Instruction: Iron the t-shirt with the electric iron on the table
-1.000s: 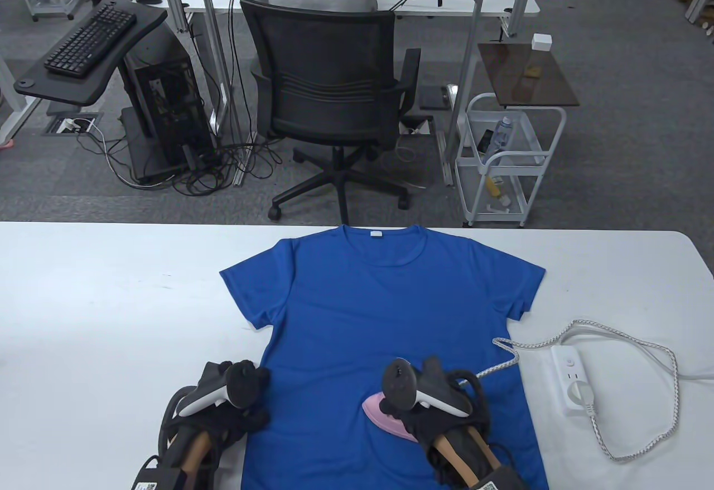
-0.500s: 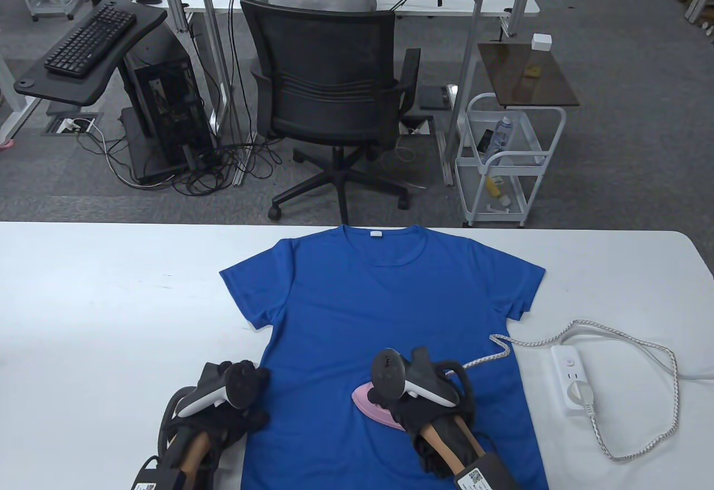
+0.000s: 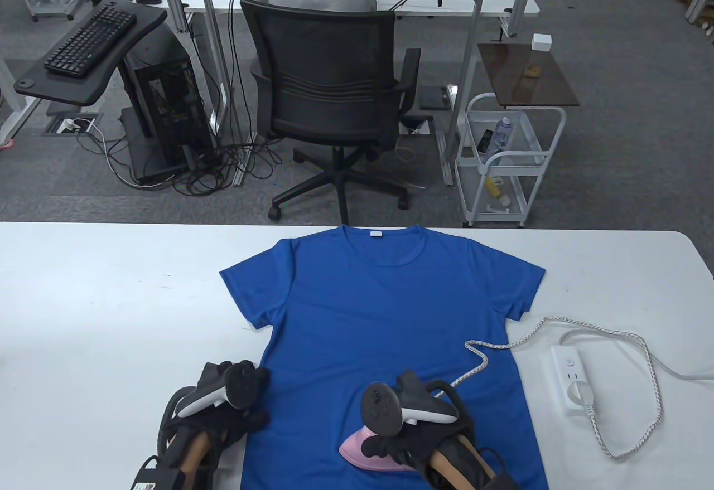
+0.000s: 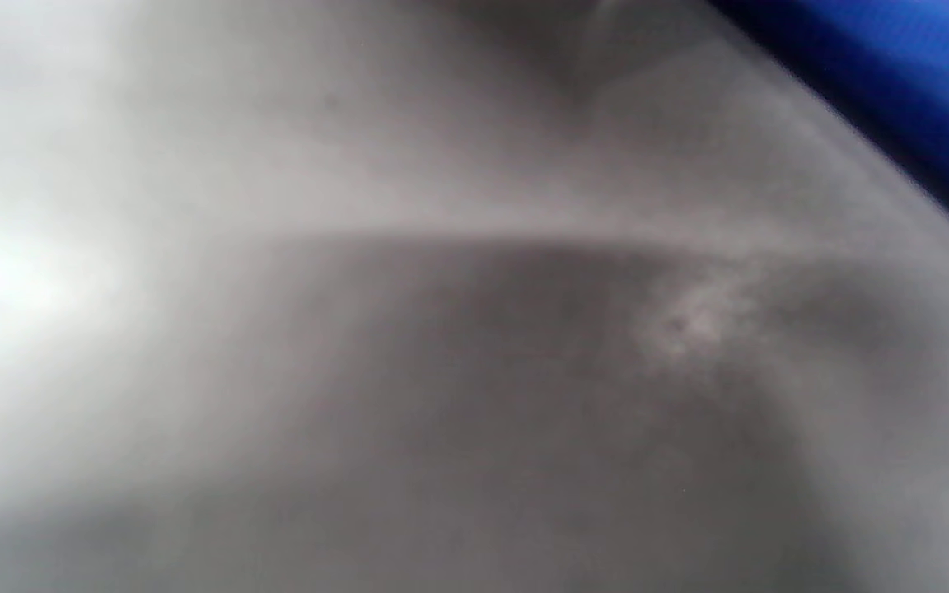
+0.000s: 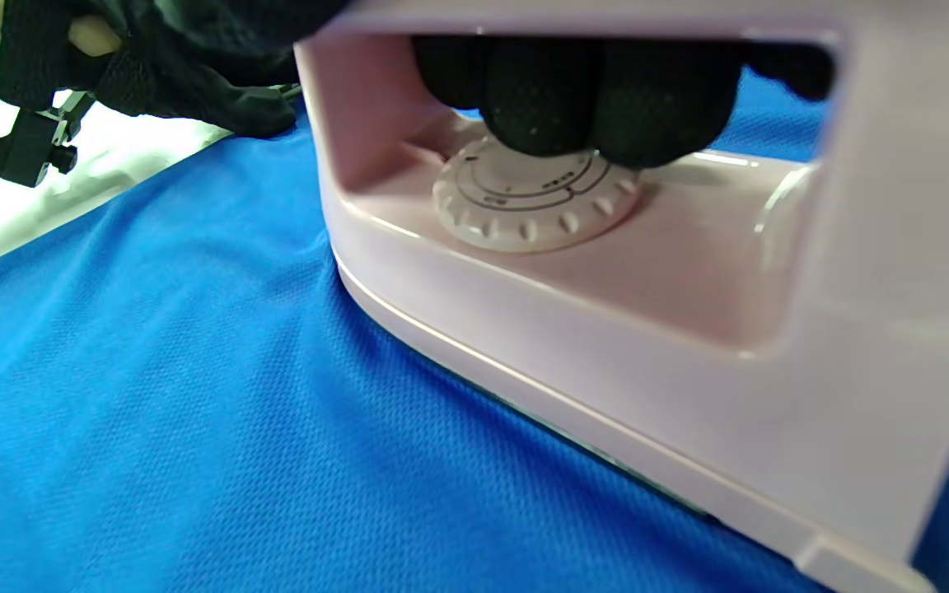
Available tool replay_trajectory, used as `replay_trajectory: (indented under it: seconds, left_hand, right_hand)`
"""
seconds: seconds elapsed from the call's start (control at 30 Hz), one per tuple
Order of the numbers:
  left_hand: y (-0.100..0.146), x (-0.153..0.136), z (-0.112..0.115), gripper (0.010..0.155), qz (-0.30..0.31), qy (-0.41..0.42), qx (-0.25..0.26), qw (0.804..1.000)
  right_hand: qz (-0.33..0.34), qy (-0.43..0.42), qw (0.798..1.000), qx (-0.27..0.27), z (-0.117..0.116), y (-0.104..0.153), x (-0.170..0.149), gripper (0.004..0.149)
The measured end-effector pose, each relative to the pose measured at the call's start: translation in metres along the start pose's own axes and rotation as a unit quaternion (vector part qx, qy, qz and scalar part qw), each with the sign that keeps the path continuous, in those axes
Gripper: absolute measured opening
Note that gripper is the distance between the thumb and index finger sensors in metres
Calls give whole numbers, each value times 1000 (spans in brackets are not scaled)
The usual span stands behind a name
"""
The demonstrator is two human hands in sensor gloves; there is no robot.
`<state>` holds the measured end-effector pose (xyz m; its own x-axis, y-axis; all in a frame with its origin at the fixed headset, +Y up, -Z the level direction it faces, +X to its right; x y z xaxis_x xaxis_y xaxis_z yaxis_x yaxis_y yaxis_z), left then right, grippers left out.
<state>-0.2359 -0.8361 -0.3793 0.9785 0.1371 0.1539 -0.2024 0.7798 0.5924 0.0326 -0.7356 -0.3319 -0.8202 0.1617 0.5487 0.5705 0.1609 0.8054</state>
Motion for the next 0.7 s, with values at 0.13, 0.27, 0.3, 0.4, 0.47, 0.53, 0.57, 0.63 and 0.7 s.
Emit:
replay_trajectory:
  seconds: [0.13,0.27,0.3,0.4,0.47,0.53,0.57,0.63,0.7]
  left_hand:
    - [0,0,0,80,-1,-2,2,1000]
    - [0,0,0,80,0,-1,1,1000]
    - [0,0,0,80,-2,-4,0,1000]
    - [0,0,0,80,-4,-5,0,1000]
    - [0,0,0,80,-3,-3,1,1000]
    - [0,0,0,80,-4,-5,0,1000]
    - [0,1,0,80,-4,-5,0,1000]
    - [0,1,0,80,-3,-3,1,1000]
    - [0,1,0,80,-2,-1,2,1000]
  right_hand:
    - [-3,-10,1000,-3,0,1,-1,69]
    - [-2,-4,1000,-6,0,1,-1,69]
    - [-7,-3,1000,-9,0,0,-1,69]
    - [-33,2,999,-39,1,-5,-1,69]
    - [-54,10,996,-67,2,-10,-1,69]
    - [-75,22,992,-97,3,-16,0,69]
    - [-81,31,990,-110,4,-19,1,70]
    - [-93,55,986,-127,5,-29,2,70]
    - [-103,58,983,-138,6,-35,3,70]
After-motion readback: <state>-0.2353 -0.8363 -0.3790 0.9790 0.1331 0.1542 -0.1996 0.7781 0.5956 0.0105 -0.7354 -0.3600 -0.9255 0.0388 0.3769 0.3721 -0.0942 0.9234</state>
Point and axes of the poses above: the tracker on the back of each hand, its own x axis roughly to the thumb side, its own y axis roughly from the fingertips to the wrist, z = x × y, the point moved 4 cm from there along -y, roughly from the wrist to the fingertips, and after that the axes turned 15 degrees about -x, right-handed, at the moved point
